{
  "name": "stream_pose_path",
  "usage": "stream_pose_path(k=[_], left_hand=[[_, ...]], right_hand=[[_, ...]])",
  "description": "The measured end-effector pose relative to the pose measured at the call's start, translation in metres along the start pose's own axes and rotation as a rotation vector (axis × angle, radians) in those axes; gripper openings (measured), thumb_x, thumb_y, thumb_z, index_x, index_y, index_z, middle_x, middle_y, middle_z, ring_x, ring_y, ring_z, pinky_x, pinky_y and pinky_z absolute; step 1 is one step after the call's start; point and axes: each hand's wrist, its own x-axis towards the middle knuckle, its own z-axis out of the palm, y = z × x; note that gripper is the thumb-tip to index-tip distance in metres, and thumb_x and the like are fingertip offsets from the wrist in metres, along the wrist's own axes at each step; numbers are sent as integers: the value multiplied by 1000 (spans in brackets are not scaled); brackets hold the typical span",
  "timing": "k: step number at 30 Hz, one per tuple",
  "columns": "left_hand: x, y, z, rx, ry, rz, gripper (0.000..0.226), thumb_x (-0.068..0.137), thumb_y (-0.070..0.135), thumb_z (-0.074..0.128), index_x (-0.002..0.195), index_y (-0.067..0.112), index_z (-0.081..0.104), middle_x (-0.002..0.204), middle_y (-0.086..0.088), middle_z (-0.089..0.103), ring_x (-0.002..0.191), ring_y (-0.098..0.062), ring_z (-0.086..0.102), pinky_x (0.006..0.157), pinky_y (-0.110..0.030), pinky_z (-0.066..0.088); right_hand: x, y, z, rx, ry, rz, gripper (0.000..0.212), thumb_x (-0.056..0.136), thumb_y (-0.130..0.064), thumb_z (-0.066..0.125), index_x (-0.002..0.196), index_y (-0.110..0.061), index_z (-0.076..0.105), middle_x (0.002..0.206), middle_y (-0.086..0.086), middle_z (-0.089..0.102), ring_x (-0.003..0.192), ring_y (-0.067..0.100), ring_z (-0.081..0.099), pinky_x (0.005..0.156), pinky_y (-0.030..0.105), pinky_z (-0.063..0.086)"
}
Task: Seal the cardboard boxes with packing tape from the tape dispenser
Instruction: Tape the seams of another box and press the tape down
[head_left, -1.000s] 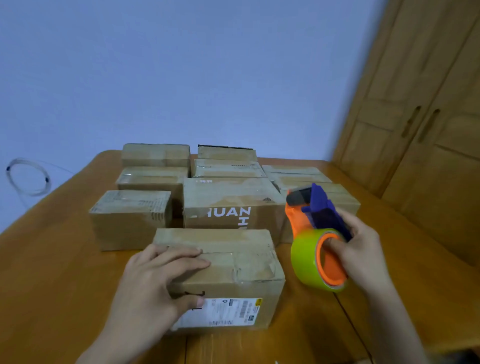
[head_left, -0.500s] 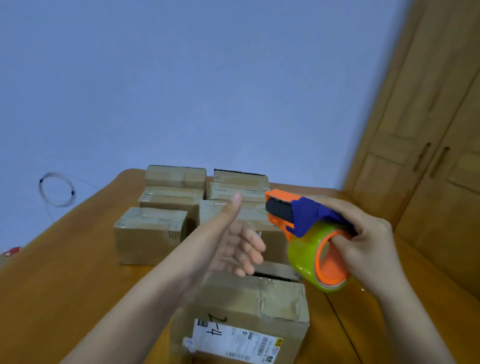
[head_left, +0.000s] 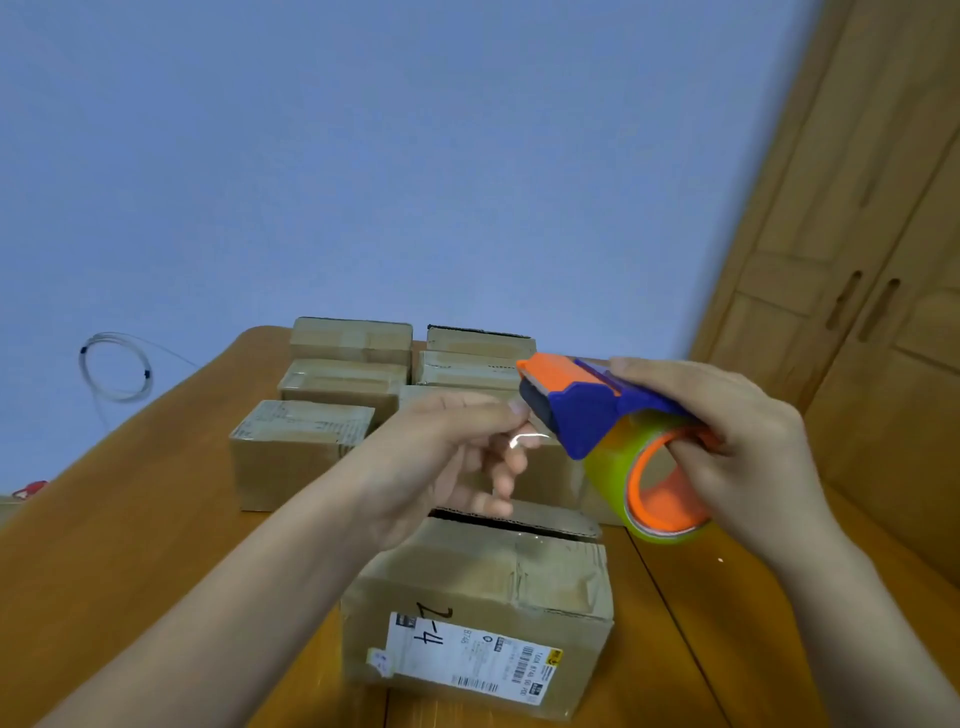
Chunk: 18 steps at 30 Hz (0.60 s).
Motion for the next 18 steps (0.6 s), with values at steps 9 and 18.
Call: stream_pose_path(k=[9,18], left_hand=[[18,-2,-7,128,183,-110,33,93,11,44,64,9,60,55,-4,50,45,-14,45,47,-23,46],[25,-13,-20,156,78,-173,47,96,13,48,52,15,63,53,-4,49,46,-14,47,46,-23,48]], right_hand=[[15,-2,1,-352,-191,-210,52,71,-16,30,119,-22,47,110,7,68,82,32,66,61,33,52],[-1,17,0,-270,-319,-249,65,87,-1,51,143,-31,36,144,4,42,118,28,48,80,37,50]])
